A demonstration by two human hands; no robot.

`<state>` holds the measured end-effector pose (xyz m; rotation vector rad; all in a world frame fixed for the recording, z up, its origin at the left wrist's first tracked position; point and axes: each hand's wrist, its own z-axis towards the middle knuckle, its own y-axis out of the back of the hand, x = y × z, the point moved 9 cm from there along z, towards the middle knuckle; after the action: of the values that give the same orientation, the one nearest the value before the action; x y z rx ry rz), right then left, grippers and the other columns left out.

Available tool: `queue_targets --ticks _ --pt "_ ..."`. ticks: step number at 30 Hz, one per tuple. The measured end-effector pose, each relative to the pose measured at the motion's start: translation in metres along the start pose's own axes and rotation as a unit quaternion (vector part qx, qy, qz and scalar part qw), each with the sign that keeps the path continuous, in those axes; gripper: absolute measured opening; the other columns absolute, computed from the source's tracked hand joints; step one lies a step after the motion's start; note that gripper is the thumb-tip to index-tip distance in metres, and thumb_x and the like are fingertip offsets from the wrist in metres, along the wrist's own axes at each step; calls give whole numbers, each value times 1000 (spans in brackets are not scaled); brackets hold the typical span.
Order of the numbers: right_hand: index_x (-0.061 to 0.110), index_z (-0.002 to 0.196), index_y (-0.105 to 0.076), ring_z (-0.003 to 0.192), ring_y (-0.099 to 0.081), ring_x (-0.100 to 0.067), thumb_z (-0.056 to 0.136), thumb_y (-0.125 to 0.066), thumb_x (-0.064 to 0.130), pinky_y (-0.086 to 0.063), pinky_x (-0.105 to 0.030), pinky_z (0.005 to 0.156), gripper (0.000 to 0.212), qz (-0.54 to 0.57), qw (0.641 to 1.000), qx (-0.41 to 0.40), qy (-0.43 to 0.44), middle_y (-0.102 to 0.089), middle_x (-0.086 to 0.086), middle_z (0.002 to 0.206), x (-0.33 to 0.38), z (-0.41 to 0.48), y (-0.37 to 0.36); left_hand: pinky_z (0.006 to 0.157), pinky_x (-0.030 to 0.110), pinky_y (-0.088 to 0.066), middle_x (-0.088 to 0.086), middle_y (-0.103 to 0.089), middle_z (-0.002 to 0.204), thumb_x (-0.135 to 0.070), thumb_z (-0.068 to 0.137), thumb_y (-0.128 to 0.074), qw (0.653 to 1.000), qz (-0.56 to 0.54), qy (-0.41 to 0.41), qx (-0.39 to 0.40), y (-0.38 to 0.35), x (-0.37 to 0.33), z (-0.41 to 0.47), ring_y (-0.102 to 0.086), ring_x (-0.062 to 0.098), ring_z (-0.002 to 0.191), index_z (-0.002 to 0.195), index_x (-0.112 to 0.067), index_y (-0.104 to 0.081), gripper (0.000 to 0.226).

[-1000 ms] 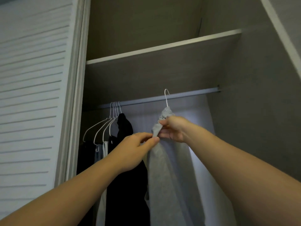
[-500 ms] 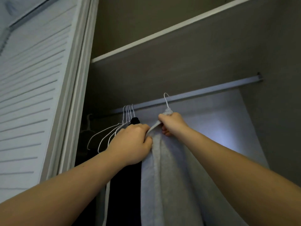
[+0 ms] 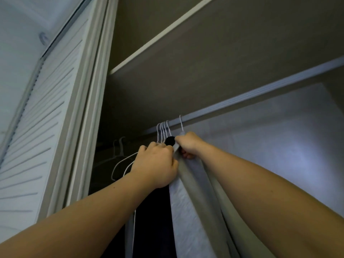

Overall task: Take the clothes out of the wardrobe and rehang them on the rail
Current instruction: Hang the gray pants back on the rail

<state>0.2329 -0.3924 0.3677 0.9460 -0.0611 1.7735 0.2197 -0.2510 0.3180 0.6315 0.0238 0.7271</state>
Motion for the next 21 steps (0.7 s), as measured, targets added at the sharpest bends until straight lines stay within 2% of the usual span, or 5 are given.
queue_targets --ticks 4,11,17,19,21 --pt "10 69 -50 51 -52 -26 91 -48 23 -46 -31 57 26 9 1000 8 3 -52 -12 59 -3 13 -23 106 44 -29 1 -53 132 -42 98 -38 997 78 8 -9 -6 11 -3 -41 23 125 123 -24 -58 36" --pt "10 80 -55 54 -56 -26 93 -48 28 -47 -29 53 23 2 1000 10 19 -56 -12 64 -3 21 -39 112 48 -25 3 -44 144 -44 100 -35 992 128 17 -5 -14 22 -8 -32 26 136 134 -23 -53 44" --pt "20 72 -48 97 -60 -34 89 -48 35 -49 -39 81 23 -29 997 -30 57 -55 -13 93 -1 7 -34 110 50 -26 2 -45 143 -58 96 -38 992 123 34 13 -1 35 -32 -33 27 136 134 -28 -53 50" --pt "16 97 -56 112 -56 -34 86 -52 42 -46 -40 90 29 -21 997 -50 59 -57 -13 112 3 -13 -34 112 48 -25 1 -45 144 -59 95 -40 992 121 32 10 8 40 -48 -31 26 138 134 -30 -53 50" --pt "15 134 -46 126 -46 -29 93 -52 42 -39 -39 100 49 -16 996 -41 80 -44 -10 138 10 -43 -42 116 46 -23 0 -46 145 -59 96 -40 992 120 23 -5 19 46 -69 -30 25 141 135 -31 -52 50"
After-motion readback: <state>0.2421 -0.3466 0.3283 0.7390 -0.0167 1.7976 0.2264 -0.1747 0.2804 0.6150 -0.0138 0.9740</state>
